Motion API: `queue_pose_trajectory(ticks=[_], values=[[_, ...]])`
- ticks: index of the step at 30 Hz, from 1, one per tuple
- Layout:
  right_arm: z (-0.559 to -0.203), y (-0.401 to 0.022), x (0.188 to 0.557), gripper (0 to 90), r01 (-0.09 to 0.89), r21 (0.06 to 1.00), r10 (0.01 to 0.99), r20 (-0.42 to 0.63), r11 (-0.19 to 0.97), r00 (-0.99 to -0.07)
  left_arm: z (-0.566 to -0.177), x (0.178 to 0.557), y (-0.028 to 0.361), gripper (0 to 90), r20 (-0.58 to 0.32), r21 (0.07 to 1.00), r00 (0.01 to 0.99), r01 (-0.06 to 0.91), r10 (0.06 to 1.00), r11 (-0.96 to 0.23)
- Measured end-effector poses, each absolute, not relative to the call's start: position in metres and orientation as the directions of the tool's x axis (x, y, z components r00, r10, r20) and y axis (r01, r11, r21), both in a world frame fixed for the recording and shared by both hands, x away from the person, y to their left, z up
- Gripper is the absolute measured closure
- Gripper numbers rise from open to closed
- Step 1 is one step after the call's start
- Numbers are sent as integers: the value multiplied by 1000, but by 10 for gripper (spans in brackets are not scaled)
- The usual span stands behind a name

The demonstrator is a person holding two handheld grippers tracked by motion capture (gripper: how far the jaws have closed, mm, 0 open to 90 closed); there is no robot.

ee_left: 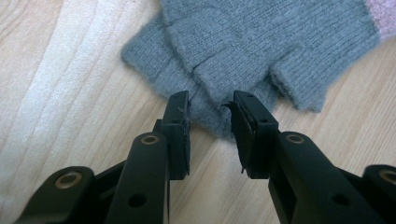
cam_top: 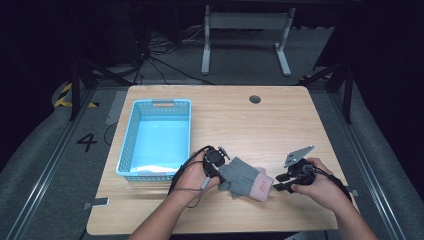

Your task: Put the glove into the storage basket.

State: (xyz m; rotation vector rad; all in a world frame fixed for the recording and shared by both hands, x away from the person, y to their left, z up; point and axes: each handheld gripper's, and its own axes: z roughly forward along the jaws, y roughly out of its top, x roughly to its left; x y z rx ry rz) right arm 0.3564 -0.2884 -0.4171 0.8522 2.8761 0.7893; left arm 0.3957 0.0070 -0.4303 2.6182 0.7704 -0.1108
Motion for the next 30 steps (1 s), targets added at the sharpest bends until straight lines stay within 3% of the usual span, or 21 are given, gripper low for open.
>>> queue_pose_trajectory(ticks=[18,25,30], values=[[-426,-274,356,722,483,474,515,70,736,-854,-431,394,0,684,-182,372,869,495,461,-786],[-426,-272,355,732,486,469,521,62,738,-851,-430,392,-3,757,-168,362,874,486,457,-796],[-427,-272,355,733,486,466,524,56,739,-850,-431,393,-1,751,-198,343,857,515,475,-786]])
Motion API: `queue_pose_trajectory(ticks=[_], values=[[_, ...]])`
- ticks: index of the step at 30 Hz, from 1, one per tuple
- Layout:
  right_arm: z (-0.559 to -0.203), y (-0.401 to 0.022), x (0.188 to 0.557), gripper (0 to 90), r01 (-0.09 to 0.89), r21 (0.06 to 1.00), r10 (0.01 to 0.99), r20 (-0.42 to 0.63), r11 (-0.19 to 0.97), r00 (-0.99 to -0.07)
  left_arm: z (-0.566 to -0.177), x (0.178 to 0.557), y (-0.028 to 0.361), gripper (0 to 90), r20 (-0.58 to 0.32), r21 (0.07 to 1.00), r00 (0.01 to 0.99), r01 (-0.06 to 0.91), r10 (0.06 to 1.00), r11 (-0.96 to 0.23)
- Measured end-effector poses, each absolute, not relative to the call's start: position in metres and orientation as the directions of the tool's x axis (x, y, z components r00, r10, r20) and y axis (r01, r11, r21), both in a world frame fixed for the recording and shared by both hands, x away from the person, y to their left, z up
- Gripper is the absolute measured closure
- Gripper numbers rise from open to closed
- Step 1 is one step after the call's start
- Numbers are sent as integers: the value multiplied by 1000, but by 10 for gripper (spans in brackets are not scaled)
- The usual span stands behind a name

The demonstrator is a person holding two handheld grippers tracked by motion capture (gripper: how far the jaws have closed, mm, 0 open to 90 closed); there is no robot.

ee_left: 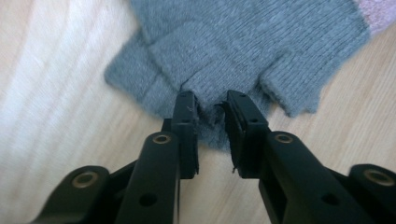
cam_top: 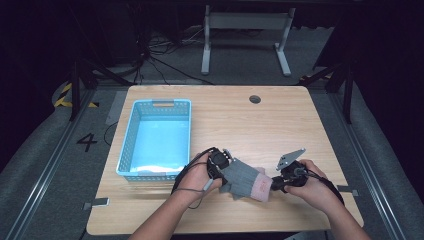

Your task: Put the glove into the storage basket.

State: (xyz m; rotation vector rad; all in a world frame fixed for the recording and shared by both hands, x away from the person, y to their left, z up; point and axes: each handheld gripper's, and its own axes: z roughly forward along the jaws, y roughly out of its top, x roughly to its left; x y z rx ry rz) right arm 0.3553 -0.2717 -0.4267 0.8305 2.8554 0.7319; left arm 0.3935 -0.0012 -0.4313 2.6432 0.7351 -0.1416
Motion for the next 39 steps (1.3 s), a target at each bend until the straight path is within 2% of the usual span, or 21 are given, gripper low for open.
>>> queue_pose_trajectory(ticks=[1,4,5,7,13,22,39], values=[[-427,-272,355,734,486,467,525,55,738,-850,-431,394,-1,751,-203,343,856,517,475,-784],[-426,-272,355,737,482,469,522,51,740,-852,-431,392,-2,846,-193,336,857,515,478,-788],[-426,-272,355,740,482,469,522,51,740,-851,-430,391,-3,846,-187,333,860,511,475,-793],[-425,-272,355,779,483,475,528,46,735,-848,-428,389,-4,884,-169,330,863,504,475,-798],[-416,-274,352,850,493,494,542,51,716,-839,-421,384,-5,892,-168,329,871,490,461,-807],[-399,-279,349,862,534,517,575,96,669,-813,-399,373,0,892,-171,366,878,477,446,-799],[-382,-273,363,864,499,584,573,71,640,-817,-381,350,9,892,-164,389,883,468,440,-794]])
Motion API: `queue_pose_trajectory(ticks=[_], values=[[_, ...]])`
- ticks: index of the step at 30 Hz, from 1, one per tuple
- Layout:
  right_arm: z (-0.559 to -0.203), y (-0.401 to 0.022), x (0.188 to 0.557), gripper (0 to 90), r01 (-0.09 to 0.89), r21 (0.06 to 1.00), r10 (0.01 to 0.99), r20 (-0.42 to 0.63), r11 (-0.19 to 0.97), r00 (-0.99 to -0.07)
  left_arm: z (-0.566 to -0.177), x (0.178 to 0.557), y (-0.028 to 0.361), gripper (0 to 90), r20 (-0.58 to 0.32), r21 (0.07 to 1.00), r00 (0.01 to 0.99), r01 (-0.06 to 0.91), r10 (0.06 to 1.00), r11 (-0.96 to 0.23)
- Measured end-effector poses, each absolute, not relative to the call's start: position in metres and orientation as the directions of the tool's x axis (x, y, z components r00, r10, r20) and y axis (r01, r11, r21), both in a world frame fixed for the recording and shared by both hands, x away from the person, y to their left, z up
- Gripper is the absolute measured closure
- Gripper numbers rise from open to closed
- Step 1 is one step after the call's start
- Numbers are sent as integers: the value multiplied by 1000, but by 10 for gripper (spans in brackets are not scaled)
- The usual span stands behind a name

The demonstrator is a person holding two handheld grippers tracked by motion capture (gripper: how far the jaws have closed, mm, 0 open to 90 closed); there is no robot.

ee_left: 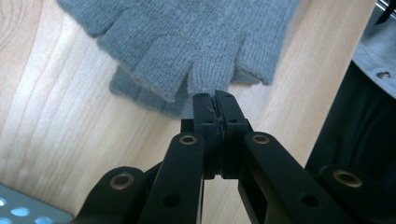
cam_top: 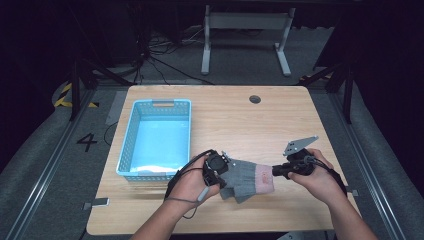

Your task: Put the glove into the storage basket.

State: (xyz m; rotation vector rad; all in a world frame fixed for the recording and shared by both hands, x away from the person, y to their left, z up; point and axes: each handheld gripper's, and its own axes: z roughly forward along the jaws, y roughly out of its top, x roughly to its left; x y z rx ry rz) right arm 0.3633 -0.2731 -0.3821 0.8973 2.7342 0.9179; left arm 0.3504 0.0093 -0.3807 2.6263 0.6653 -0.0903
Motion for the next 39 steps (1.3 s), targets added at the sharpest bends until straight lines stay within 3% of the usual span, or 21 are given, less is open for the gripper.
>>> queue_pose_trajectory(ticks=[15,39], values=[[-392,-262,382,866,492,575,565,62,654,-823,-385,338,5,894,-176,353,889,458,423,-816],[-419,-257,394,866,534,524,580,89,664,-810,-423,353,-5,894,-231,237,872,481,432,-844]])
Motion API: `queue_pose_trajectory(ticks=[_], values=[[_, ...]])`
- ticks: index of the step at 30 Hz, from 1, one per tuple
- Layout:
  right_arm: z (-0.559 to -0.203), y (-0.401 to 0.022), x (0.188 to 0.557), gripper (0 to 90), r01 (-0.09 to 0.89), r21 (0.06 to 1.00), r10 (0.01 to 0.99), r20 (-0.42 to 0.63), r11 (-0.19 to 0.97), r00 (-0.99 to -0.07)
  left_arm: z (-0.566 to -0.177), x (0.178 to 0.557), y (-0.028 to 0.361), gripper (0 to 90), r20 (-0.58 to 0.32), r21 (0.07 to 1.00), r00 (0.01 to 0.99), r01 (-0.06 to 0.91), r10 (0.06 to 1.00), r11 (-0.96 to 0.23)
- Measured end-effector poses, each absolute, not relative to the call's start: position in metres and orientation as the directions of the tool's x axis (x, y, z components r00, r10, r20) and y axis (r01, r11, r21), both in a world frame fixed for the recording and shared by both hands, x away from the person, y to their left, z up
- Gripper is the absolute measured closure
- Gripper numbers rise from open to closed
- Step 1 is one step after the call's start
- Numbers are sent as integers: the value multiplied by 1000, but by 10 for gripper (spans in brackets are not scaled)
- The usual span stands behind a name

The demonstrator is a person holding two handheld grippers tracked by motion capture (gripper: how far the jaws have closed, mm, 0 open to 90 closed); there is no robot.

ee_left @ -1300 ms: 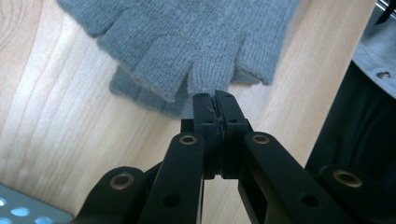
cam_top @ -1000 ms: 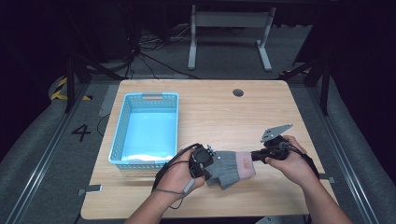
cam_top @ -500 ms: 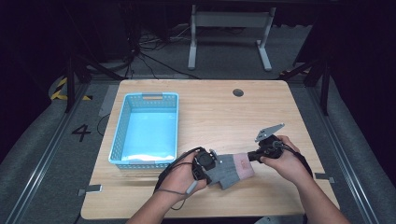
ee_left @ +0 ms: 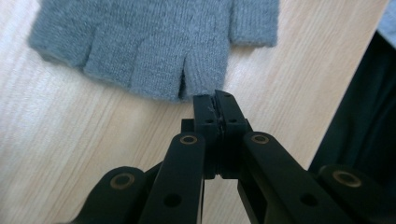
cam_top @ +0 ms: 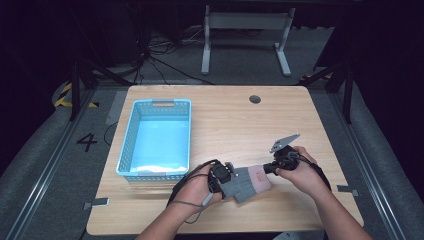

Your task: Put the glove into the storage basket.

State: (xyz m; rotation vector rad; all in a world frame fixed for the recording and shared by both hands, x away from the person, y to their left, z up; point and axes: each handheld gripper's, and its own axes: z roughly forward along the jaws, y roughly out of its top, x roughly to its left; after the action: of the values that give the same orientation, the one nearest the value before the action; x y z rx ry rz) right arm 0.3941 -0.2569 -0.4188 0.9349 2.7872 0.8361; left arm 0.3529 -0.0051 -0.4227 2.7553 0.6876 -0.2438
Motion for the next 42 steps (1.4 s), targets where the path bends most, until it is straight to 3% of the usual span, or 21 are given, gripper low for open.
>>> queue_pose_trajectory(ticks=[15,21,30,42], values=[[-423,-259,389,862,551,498,594,86,670,-800,-428,365,1,895,-171,238,856,517,488,-823],[-421,-260,386,828,553,498,597,84,668,-798,-425,367,2,878,-189,243,855,516,482,-821],[-409,-272,379,735,547,518,612,56,658,-789,-407,365,6,636,-191,256,854,519,484,-815],[-397,-300,368,593,585,569,682,56,578,-729,-383,367,-3,489,-158,401,858,508,489,-762]])
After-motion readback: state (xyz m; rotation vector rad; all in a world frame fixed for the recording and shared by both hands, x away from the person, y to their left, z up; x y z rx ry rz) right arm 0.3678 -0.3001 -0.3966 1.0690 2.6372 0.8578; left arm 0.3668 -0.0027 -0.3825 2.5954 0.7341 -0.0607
